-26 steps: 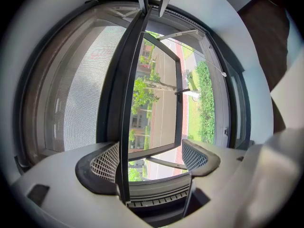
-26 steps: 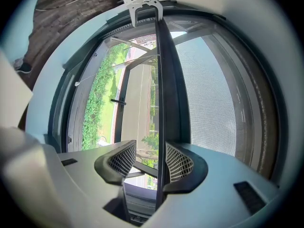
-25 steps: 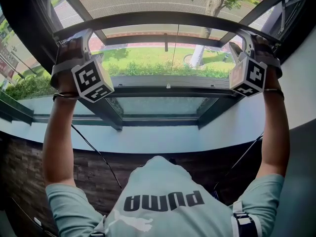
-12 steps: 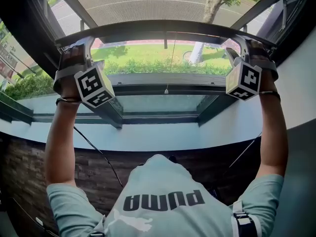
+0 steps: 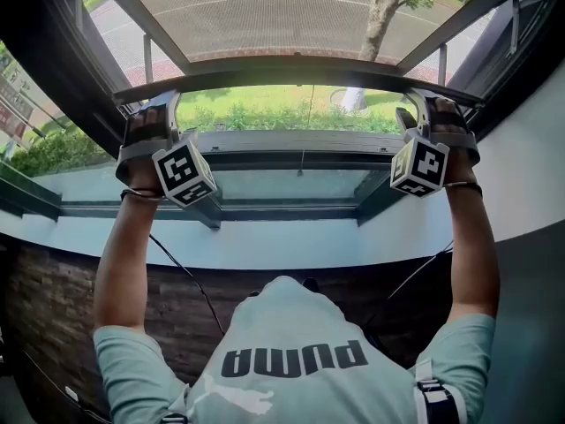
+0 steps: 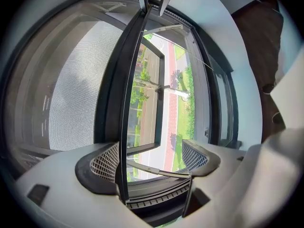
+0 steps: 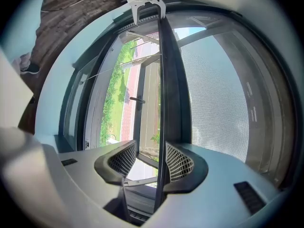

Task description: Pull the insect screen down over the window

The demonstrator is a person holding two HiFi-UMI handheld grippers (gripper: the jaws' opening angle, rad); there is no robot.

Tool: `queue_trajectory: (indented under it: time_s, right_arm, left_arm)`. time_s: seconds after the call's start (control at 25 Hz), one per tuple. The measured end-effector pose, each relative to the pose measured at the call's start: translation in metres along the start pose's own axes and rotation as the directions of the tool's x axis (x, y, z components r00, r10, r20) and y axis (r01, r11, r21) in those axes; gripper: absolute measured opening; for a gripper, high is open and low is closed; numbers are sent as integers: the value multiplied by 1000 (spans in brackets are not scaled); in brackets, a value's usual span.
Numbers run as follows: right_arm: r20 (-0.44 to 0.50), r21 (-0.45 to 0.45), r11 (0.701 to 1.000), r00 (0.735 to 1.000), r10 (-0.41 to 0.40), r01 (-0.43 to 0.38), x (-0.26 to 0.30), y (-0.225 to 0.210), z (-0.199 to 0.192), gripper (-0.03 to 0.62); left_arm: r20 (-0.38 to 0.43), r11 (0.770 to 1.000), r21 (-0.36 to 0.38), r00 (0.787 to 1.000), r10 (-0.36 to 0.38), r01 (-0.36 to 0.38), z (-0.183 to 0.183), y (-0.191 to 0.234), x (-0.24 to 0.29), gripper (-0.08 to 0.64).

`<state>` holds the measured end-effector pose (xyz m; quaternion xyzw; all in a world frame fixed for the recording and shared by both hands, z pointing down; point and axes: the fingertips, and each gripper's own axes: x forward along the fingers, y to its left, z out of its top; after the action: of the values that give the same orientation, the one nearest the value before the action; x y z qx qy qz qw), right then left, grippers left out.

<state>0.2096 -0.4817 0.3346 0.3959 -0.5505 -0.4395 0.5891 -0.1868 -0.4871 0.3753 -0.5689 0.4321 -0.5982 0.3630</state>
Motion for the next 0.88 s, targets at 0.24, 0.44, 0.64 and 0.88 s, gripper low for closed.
queue_trajectory:
  time_s: [0.24, 0.44, 0.64, 0.88]
  right_arm:
    - [-3, 3, 999, 999, 32, -32, 13, 43, 0, 196]
    - [-5, 29, 1000, 1000, 13, -13, 14, 42, 1, 196]
    - [-13, 33, 999, 1000, 2, -1, 17, 48, 2, 196]
    - [-16, 35, 999, 1000, 4, -3, 19, 58, 2, 196]
  left_arm:
    - [14, 999, 3, 999, -41, 41, 3, -43, 15, 405]
    - [9, 1000, -18, 1000, -22, 22, 3, -41, 17, 405]
    - [8, 999, -19, 1000, -25, 25, 2, -47, 19, 407]
    - [6, 999, -31, 999, -35, 35, 3, -57, 21, 407]
